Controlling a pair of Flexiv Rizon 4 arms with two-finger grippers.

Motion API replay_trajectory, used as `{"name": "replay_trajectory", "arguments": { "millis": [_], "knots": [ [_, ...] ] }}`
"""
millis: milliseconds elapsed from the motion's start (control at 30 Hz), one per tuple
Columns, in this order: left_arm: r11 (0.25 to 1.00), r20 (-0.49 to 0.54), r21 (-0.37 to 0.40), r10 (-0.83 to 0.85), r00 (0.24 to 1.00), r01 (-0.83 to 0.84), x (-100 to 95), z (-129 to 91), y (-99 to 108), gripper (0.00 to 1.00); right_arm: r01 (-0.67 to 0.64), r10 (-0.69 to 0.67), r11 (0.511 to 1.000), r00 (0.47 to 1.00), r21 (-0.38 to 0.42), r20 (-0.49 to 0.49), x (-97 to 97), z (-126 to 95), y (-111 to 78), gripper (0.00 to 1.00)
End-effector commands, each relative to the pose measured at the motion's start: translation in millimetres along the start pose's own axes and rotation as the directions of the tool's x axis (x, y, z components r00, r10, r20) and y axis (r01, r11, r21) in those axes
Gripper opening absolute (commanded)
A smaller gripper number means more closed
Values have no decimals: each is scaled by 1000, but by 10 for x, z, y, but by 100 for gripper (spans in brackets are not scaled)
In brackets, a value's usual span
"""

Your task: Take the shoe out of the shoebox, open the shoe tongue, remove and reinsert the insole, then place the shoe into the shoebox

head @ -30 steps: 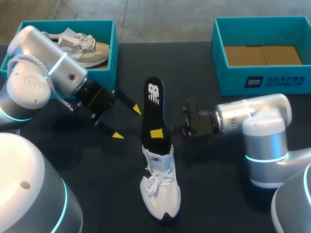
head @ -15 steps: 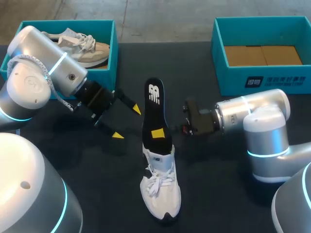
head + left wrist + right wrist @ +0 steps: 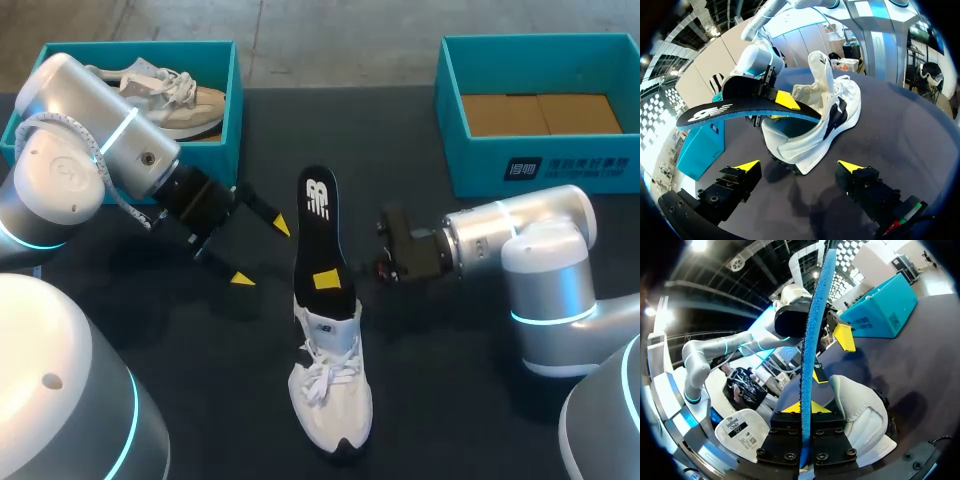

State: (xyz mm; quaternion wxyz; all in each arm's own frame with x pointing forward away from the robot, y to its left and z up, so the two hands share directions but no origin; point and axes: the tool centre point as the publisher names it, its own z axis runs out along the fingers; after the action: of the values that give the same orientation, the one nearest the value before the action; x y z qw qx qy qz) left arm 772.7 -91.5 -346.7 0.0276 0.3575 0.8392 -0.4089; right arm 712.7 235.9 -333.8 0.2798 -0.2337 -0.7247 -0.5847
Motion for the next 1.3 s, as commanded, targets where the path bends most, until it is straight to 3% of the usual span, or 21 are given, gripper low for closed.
{"name": "replay_trajectory", "arguments": {
  "millis": [33, 500, 800, 1033, 1167, 1300],
  "knots": [
    [1000, -2, -3, 0, 1000, 0, -2, 3, 0, 100, -7, 7, 1000, 1000, 6, 4, 24, 1, -48, 0],
    [1000, -2, -3, 0, 1000, 0, -2, 3, 0, 100, -50, 51, 997, 999, 58, -6, 44, 22, -193, 0],
    [1000, -2, -3, 0, 1000, 0, -2, 3, 0, 100, -54, 54, 997, 998, 50, -6, 64, 35, -266, 0],
    [1000, -2, -3, 0, 1000, 0, -2, 3, 0, 100, -31, 31, 999, 999, 29, -10, 84, 58, -221, 0],
    [1000, -2, -3, 0, 1000, 0, -2, 3, 0, 100, -20, 20, 999, 1000, 25, -12, 82, 64, -172, 22],
    [1000, -2, -3, 0, 1000, 0, -2, 3, 0, 100, -10, 11, 1000, 1000, 27, -12, 76, 63, -130, 24]
  ]
}}
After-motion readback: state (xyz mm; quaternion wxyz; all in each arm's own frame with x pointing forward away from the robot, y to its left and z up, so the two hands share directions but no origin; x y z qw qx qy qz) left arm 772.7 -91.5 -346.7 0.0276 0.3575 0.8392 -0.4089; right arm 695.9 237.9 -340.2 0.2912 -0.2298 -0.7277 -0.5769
